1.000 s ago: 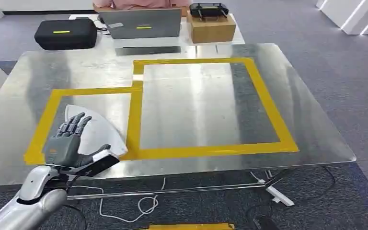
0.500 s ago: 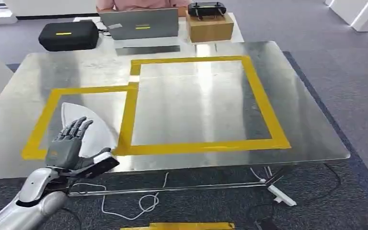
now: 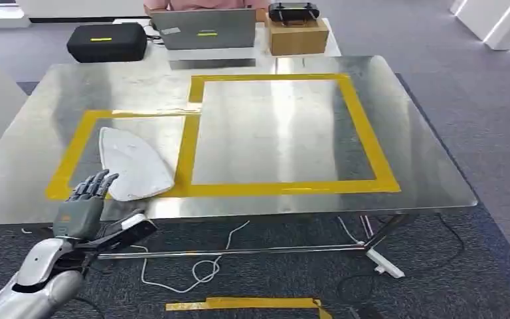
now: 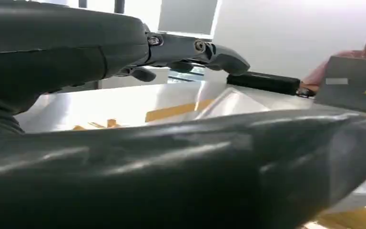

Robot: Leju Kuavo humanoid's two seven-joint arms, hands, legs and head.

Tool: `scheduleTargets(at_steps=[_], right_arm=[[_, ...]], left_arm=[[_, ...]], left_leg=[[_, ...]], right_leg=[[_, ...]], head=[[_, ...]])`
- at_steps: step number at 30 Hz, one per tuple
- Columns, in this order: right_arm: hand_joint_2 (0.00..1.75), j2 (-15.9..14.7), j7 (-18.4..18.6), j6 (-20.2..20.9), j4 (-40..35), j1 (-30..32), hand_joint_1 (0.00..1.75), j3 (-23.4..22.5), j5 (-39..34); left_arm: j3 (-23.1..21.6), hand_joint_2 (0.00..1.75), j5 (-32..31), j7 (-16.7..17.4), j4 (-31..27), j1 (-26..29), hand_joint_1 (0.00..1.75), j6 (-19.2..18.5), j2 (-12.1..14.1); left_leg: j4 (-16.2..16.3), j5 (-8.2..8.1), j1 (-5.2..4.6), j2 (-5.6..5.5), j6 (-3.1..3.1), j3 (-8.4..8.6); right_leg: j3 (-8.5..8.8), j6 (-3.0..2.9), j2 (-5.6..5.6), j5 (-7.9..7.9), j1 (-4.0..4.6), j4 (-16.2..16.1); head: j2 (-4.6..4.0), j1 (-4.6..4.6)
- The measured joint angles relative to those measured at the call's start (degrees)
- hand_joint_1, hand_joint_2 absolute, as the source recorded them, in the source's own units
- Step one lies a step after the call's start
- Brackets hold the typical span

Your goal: Take the parts from the cabinet and place them on the table.

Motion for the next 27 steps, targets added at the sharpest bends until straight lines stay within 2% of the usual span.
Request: scheduleTargets(at_steps=[1, 2, 3, 4, 5, 6, 7, 8, 9, 10, 11, 13, 14, 15, 16, 17, 18, 19, 20, 21, 22, 23, 24, 25, 26, 27], right_arm=[[0.0, -0.2, 0.2, -0.3, -0.3, 0.0, 0.0, 0.0, 0.0], [0.0, -0.2, 0.4, -0.4, -0.4, -0.1, 0.0, 0.1, 0.0], [0.0, -0.2, 0.4, -0.3, -0.4, -0.1, 0.0, 0.1, 0.0], [0.0, -0.3, 0.4, -0.3, -0.4, -0.1, 0.0, 0.1, 0.0], [0.0, -0.3, 0.3, -0.3, -0.4, -0.1, 0.0, 0.2, 0.0], [0.0, -0.3, 0.3, -0.4, -0.5, -0.1, 0.0, 0.3, 0.0], [0.0, -0.5, 0.3, -0.5, -0.8, -0.1, 0.0, 0.3, 0.0], [0.0, -0.5, 0.3, -0.8, -1.0, -0.1, 0.0, 0.3, 0.0], [0.0, -0.6, 0.3, -1.0, -1.1, -0.2, 0.0, 0.3, 0.0], [0.0, -0.8, 0.3, -1.3, -1.4, -0.2, 0.0, 0.3, -0.1], [0.0, -0.8, 0.2, -1.7, -1.8, -0.2, 0.0, 0.3, -0.2], [0.0, -1.0, 0.2, -2.4, -2.7, 0.0, 0.0, 0.4, -0.6], [0.0, -1.1, 0.2, -2.7, -3.0, 0.2, 0.0, 0.5, -0.8], [0.0, -1.2, 0.2, -2.9, -3.5, 0.3, 0.0, 0.5, -1.0], [0.0, -1.3, 0.2, -3.1, -3.7, 0.3, 0.0, 0.5, -1.2], [0.0, -1.4, 0.2, -3.2, -4.0, 0.3, 0.0, 0.5, -1.2], [0.0, -1.4, 0.2, -3.3, -4.2, 0.4, 0.0, 0.6, -1.3], [0.0, -1.5, 0.2, -3.5, -4.4, 0.4, 0.0, 0.6, -1.5], [0.0, -1.5, 0.1, -3.8, -4.6, 0.4, 0.0, 0.6, -1.9], [0.0, -1.6, 0.1, -4.1, -4.9, 0.4, 0.0, 0.6, -2.3], [0.0, -1.7, 0.0, -4.4, -5.3, 0.5, 0.0, 0.6, -2.5], [0.0, -1.8, -0.1, -4.6, -5.6, 0.6, 0.0, 0.6, -2.8], [0.0, -1.9, -0.2, -4.9, -6.1, 0.7, 0.0, 0.6, -3.1], [0.0, -1.9, -0.3, -5.1, -6.5, 0.9, 0.0, 0.6, -3.5], [0.0, -2.1, -0.6, -5.2, -6.8, 1.0, 0.0, 0.6, -3.8], [0.0, -2.3, -0.8, -5.5, -7.1, 0.9, 0.0, 0.5, -4.3]], left_arm=[[0.1, 0.0, -0.2, 0.4, 0.0, 0.0, 0.0, -0.2, 0.0], [0.2, 0.0, -0.3, 0.6, 0.0, 0.3, 0.0, -0.6, 0.0], [0.3, 0.0, -0.4, 0.7, 0.0, 0.6, 0.0, -0.9, 0.0], [0.3, 0.0, -0.5, 1.1, 0.1, 0.9, 0.0, -1.1, 0.1], [0.4, 0.0, -0.6, 1.4, 0.2, 1.2, 0.0, -1.3, 0.2], [0.5, 0.0, -0.8, 1.5, 0.3, 1.5, 0.0, -1.6, 0.4], [0.5, 0.0, -0.9, 1.8, 0.3, 1.8, 0.0, -1.9, 0.5], [0.7, 0.0, -0.9, 2.4, 0.4, 2.2, 0.0, -2.4, 0.6], [1.0, 0.0, -1.0, 3.1, 0.4, 2.7, 0.0, -3.2, 0.7], [1.5, 0.0, -1.0, 3.8, 0.4, 3.4, 0.0, -3.9, 1.0], [1.9, 0.0, -1.1, 4.4, 0.5, 4.3, 0.0, -4.5, 1.3], [2.6, 0.0, -1.2, 5.4, 1.0, 6.2, 0.0, -5.7, 1.9], [3.1, 0.0, -0.9, 6.1, 1.4, 7.6, 0.0, -6.3, 2.2], [3.6, 0.0, -0.7, 6.7, 1.8, 9.0, 0.0, -6.6, 2.3], [4.0, 0.0, -0.3, 7.0, 2.3, 10.4, 0.0, -6.7, 2.7], [4.4, 0.0, -0.2, 7.1, 2.8, 11.5, 0.0, -6.6, 2.9], [4.7, 0.0, 0.3, 7.6, 3.3, 12.3, 0.0, -6.8, 3.1], [4.9, 0.0, 0.9, 8.5, 3.8, 13.1, 0.0, -7.3, 3.2], [5.0, 0.0, 1.9, 9.5, 4.2, 14.0, 0.0, -7.9, 3.2], [5.4, 0.0, 3.1, 10.5, 4.6, 15.1, 0.0, -8.2, 3.3], [5.7, 0.0, 4.0, 11.3, 4.9, 16.5, 0.0, -8.2, 3.4], [5.8, 0.0, 4.9, 11.8, 5.1, 17.9, 0.0, -7.9, 3.8], [5.8, 0.0, 5.9, 12.5, 5.4, 18.9, 0.0, -7.7, 4.1], [5.9, 0.0, 7.3, 13.5, 5.5, 19.6, 0.0, -7.7, 4.3], [6.0, 0.0, 8.8, 14.7, 5.6, 20.5, 0.0, -7.6, 4.5], [6.0, 0.0, 10.5, 16.0, 5.9, 21.6, 0.0, -7.5, 4.7]], left_leg=[[0.0, 0.49, 0.02, -0.01, 0.38, -0.75], [0.0, 1.1, -0.03, 0.0, 0.51, -1.57], [0.1, 1.79, -0.1, 0.0, 0.58, -2.54], [0.1, 2.4, -0.13, 0.01, 0.56, -3.46], [0.2, 3.02, -0.14, 0.0, 0.48, -4.24], [0.3, 3.58, -0.14, -0.01, 0.38, -5.0], [0.4, 4.09, -0.13, -0.04, 0.23, -5.81], [0.5, 4.58, -0.12, -0.09, 0.01, -6.49], [0.9, 4.93, -0.13, -0.12, -0.29, -6.85], [1.2, 5.14, -0.48, -0.11, -0.55, -7.32], [1.2, 5.71, -0.5, 0.05, -0.86, -7.47], [1.0, 6.87, -0.38, 0.11, -1.33, -7.81], [1.0, 7.03, -0.45, 0.01, -1.76, -8.08], [1.8, 5.16, -0.18, -0.04, -2.22, -8.41], [4.3, 1.69, -0.1, -0.03, -2.63, -9.17], [8.2, -1.89, 0.07, -0.03, -2.93, -10.19], [12.6, -4.91, 0.13, -0.04, -3.16, -11.2], [16.7, -6.8, 0.2, -0.03, -3.31, -11.8], [18.8, -6.34, 0.24, -0.03, -3.35, -11.63], [18.7, -4.58, 0.26, -0.03, -3.3, -10.54], [16.6, -2.24, 0.26, -0.03, -3.13, -8.4], [12.6, -0.42, 0.25, -0.03, -2.84, -5.31], [7.5, -0.14, 0.23, -0.02, -2.49, -1.63], [2.5, -1.57, 0.0, 0.02, -2.14, 2.02], [-0.3, -2.53, -0.02, -0.02, -1.8, 3.2], [-0.4, -2.55, -0.12, -0.07, -1.69, 2.76]], right_leg=[[-1.18, 0.15, 0.06, -3.28, 0.0, 2.7], [-2.43, 0.32, 0.04, -6.67, -0.06, 7.0], [-3.75, 0.56, 0.07, -9.42, -0.06, 12.0], [-4.33, 0.73, 0.06, -10.48, -0.06, 15.5], [-3.85, 0.81, 0.05, -9.66, -0.06, 16.5], [-2.39, 0.84, 0.05, -7.74, -0.06, 15.5], [0.17, 0.76, 0.05, -5.3, -0.06, 12.5], [3.65, 0.59, 0.07, -3.66, -0.07, 7.6], [7.62, 0.38, 0.31, -3.8, -0.09, 2.0], [10.89, 0.25, 0.51, -5.12, 0.08, -2.4], [11.39, -0.08, 0.73, -5.83, 0.06, -3.8], [10.58, -0.67, 0.78, -5.4, 0.37, -3.3], [9.55, -1.3, 0.59, -4.73, 0.02, -3.6], [9.27, -2.01, 0.33, -4.21, -0.1, -3.6], [8.88, -2.63, 0.31, -3.81, -0.09, -3.6], [7.82, -2.83, 0.21, -3.33, -0.04, -3.6], [7.53, -2.82, 0.13, -2.72, 0.04, -3.5], [6.68, -2.85, -0.02, -2.08, 0.09, -3.4], [5.78, -2.83, -0.13, -1.42, 0.14, -3.2], [4.83, -2.79, -0.18, -0.91, 0.17, -3.0], [3.87, -2.73, -0.16, -0.45, 0.19, -2.7], [2.99, -2.62, -0.12, -0.05, 0.22, -2.4], [2.39, -2.41, -0.11, 0.31, 0.26, -2.1], [1.96, -2.08, -0.17, 0.57, 0.63, -1.8], [1.76, -1.73, -0.34, 1.03, 0.64, -1.6], [1.45, -1.35, -0.43, 1.61, 0.56, -1.7]], head=[[0.0, 0.13], [0.0, 0.28], [0.0, 0.24], [0.0, 0.31], [0.0, 0.28], [0.0, 0.28], [0.0, 0.31], [0.0, 0.31], [0.0, 0.33], [0.0, 0.37], [0.0, 0.22], [0.0, 0.33], [0.0, 0.33], [0.0, 0.23], [0.0, 0.06], [0.0, 0.11], [0.0, 0.11], [0.0, 0.09], [0.0, 0.15], [0.0, 0.09], [0.0, 0.11], [0.0, 0.11], [0.0, 0.09], [0.0, 0.13], [0.0, 0.26], [0.0, 0.22]])
